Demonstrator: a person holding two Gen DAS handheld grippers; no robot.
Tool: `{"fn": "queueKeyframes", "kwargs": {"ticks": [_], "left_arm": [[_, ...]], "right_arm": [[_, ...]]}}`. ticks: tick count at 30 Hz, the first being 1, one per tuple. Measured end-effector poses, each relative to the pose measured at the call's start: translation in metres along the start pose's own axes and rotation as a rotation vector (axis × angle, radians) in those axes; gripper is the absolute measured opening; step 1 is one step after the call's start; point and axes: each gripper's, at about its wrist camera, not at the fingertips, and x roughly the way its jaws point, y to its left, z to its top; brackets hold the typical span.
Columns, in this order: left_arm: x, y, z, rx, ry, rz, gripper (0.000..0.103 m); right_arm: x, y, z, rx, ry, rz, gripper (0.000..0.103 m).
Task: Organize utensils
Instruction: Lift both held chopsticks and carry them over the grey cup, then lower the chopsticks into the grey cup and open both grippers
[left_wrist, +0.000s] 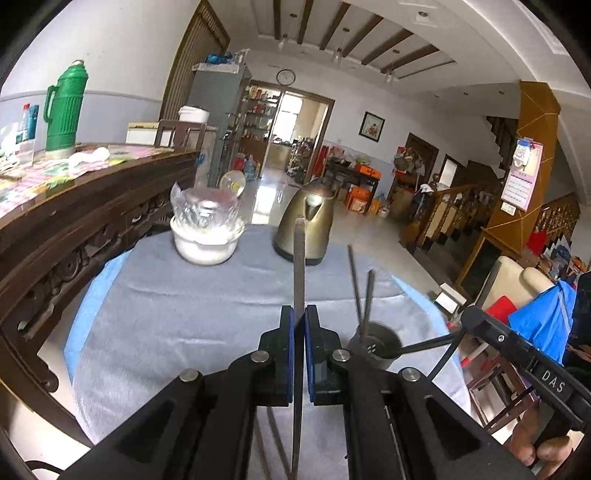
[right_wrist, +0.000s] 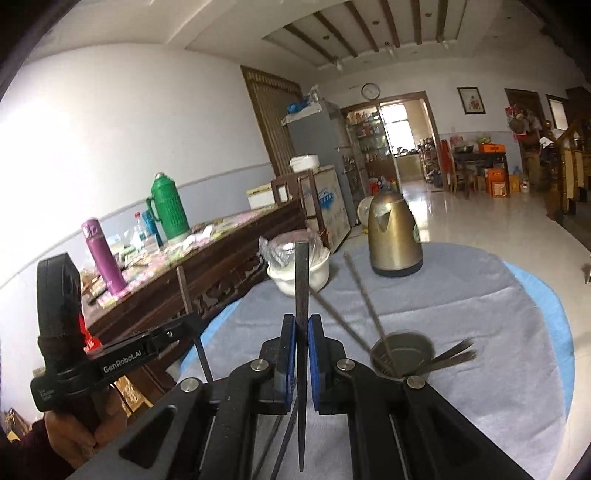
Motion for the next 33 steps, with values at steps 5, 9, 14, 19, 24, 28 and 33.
{"fn": "queueKeyframes", "kwargs": {"ticks": [5,9,14,19,24,28,33], "left_arm": [[-0.003,-0.018,0.014,0.015,-0.029,-0.037,0.006],[-0.002,-0.033,0.028,0.022,-0.051,-0.071,0.006],[-0.002,-0.054,0.05,0.035,-0.1,-0.1,0.006],[0.003,-0.075,0.074,0.043,-0.173,-0.113,0.006],[0.013,-0.095,0.091,0.04,-0.258,-0.124,0.006],[0.029,-0.108,0.094,0.054,-0.305,-0.101,0.006],[0.061,-0.122,0.085,0.07,-0.291,-0.075,0.006]], "right_arm": [[-0.015,-0.008,0.019,-0.01,-0.049,-0.022,0.007],[-0.022,-0.012,0.037,-0.018,-0.083,-0.027,0.007],[-0.029,-0.017,0.065,-0.048,-0.146,-0.049,0.007],[-0.025,-0.03,0.09,-0.065,-0.187,-0.08,0.007],[-0.017,-0.06,0.108,-0.042,-0.221,-0.13,0.007],[-0.008,-0.086,0.111,0.002,-0.228,-0.137,0.007],[0.011,-0.121,0.101,0.09,-0.202,-0.116,0.007]]}}
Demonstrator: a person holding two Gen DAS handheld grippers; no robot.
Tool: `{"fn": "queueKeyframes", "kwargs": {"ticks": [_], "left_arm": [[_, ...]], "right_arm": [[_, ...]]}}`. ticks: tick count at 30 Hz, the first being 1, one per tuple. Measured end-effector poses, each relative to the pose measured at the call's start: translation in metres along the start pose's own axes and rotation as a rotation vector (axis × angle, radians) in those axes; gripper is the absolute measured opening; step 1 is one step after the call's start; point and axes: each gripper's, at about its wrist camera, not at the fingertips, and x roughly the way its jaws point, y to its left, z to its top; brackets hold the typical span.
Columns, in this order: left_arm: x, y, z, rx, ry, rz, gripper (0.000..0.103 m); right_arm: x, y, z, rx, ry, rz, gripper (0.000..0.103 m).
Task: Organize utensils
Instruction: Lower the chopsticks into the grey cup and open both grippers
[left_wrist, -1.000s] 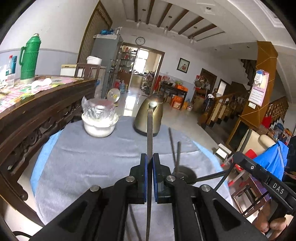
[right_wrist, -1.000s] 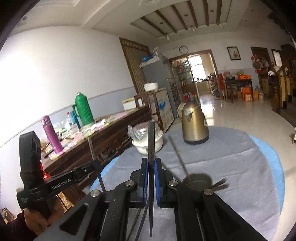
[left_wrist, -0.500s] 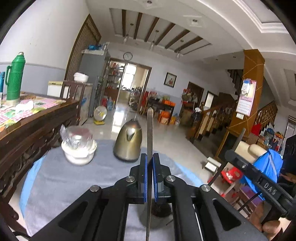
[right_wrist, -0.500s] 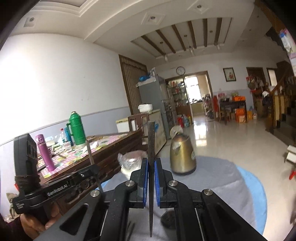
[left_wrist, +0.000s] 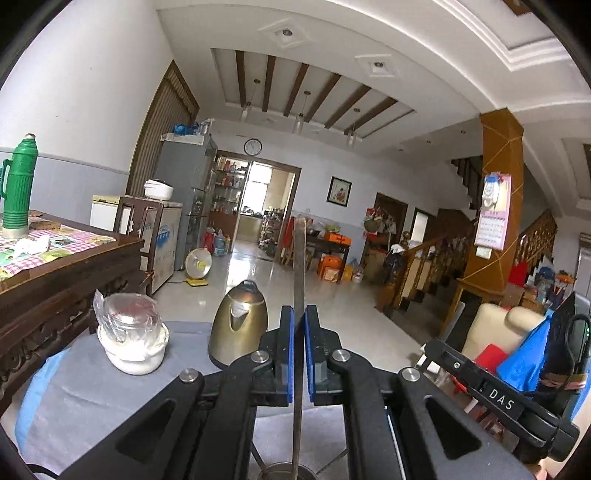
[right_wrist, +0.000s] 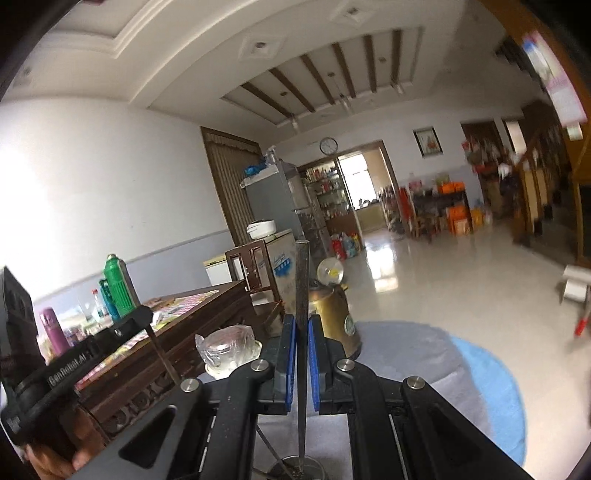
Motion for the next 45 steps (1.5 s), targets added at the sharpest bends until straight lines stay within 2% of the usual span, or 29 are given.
{"fn": "queueKeyframes", "kwargs": {"ticks": [10,20,27,40,45], "left_arm": [[0.038,-0.005,-0.044,0.027,0.066,0.063,0.006],[0.041,-0.025,-0.07,0.114,0.078,0.066,0.006],[0.042,-0.03,-0.09,0.139,0.12,0.062,0.006],[0.037,-0.03,-0.103,0.16,0.144,0.074,0.006],[0.036,-0.03,-0.103,0.164,0.147,0.081,0.006]], "right_arm": [[0.023,-0.022,-0.033,0.03,0.053,0.042,0.007],[0.035,-0.028,-0.057,0.016,0.109,0.064,0.007],[0.036,-0.032,-0.069,0.016,0.13,0.077,0.007],[0.038,-0.032,-0.065,0.039,0.071,0.057,0.007],[0.046,-0.033,-0.073,0.033,0.113,0.066,0.007]]}}
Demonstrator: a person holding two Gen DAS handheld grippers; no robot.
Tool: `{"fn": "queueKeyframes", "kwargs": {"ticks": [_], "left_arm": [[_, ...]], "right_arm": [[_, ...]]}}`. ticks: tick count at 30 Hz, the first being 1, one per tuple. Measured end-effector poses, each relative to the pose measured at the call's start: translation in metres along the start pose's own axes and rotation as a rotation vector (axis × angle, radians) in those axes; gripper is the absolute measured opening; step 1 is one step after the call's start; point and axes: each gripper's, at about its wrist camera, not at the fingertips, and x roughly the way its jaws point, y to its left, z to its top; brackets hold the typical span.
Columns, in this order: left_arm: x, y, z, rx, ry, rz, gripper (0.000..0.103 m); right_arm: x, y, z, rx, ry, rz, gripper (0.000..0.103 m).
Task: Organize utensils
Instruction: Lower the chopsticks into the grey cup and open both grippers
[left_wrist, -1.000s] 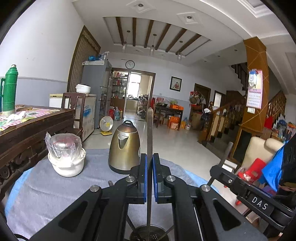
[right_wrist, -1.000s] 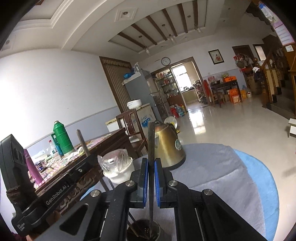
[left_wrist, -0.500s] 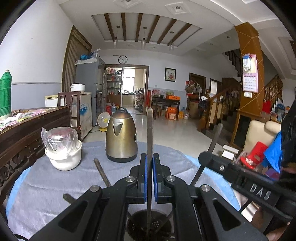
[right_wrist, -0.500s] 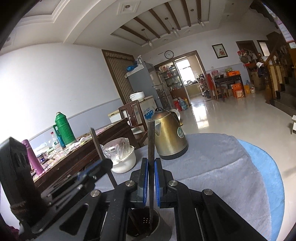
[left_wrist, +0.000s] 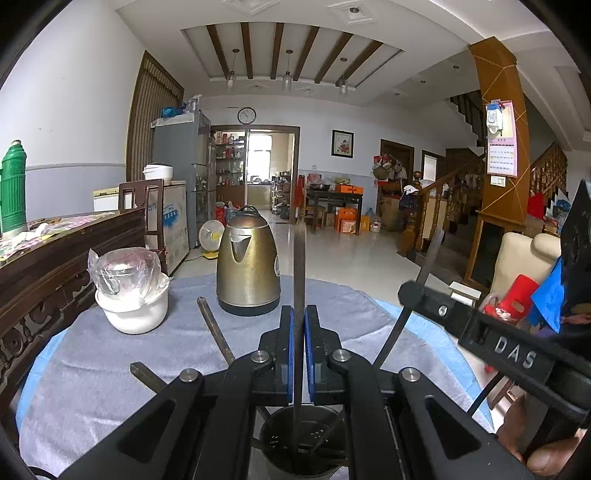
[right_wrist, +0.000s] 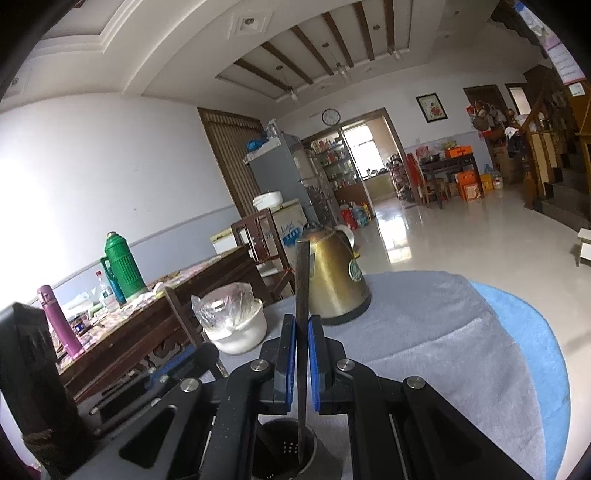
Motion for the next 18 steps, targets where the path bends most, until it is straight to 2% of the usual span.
{"fn": "queueKeyframes", "kwargs": {"ticks": [4,6,7,9,14,16,18], "left_arm": [[0.0,-0.002,0.001,0.007,0.014,0.003,0.006],[-0.002,-0.002,0.002,0.011,0.017,0.004,0.008],[-0.004,-0.003,0.003,0.014,0.017,0.004,0.011],[-0.007,-0.003,0.004,0.019,0.015,0.009,0.032],[-0.023,-0.002,0.01,0.041,-0.008,0.035,0.049],[-0.027,-0.003,0.011,0.049,-0.007,0.045,0.053],[-0.034,-0.002,0.011,0.058,0.0,0.053,0.057]], "right_arm": [[0.002,-0.002,-0.005,0.008,0.04,0.019,0.008],[0.001,-0.006,-0.005,0.036,0.077,0.056,0.01],[0.002,-0.007,-0.005,0.047,0.092,0.066,0.01],[0.001,-0.009,-0.004,0.064,0.109,0.067,0.01],[-0.013,-0.013,-0.001,0.102,0.1,0.075,0.013],[-0.02,-0.013,0.0,0.11,0.089,0.07,0.019],[-0.03,-0.013,0.002,0.117,0.071,0.06,0.03]]}}
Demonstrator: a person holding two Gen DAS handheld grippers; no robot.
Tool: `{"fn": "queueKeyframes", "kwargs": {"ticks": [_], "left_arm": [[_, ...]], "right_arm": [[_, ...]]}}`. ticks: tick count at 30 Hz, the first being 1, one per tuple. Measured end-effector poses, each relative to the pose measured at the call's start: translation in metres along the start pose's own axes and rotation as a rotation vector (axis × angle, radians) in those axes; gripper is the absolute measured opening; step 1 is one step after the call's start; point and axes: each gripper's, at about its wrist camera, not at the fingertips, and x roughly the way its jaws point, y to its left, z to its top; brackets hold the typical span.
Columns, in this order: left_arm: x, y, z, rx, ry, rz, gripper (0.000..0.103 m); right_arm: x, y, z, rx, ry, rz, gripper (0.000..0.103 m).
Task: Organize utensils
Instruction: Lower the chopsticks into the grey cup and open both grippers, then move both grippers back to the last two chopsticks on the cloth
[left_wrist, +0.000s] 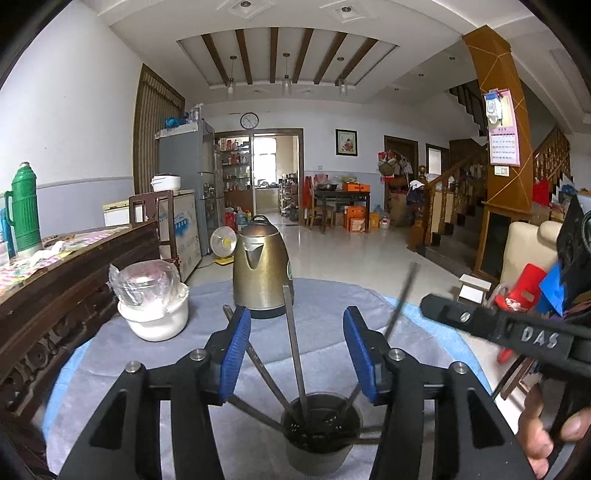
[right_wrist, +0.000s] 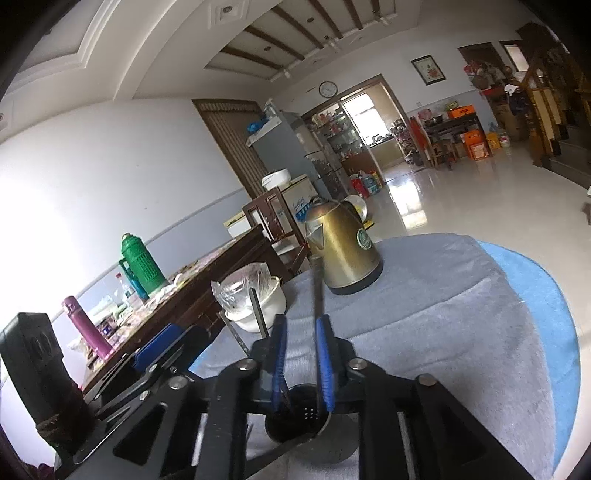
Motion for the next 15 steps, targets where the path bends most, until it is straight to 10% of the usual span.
{"fn": "queueKeyframes", "kwargs": {"ticks": [15], "left_arm": [[-0.064,0.054,-0.027,-0.022,0.092,0.053,0.073]], "right_arm": [[-0.096,0.008,-0.017,0.011,-0.142,-0.077,0.033]]}}
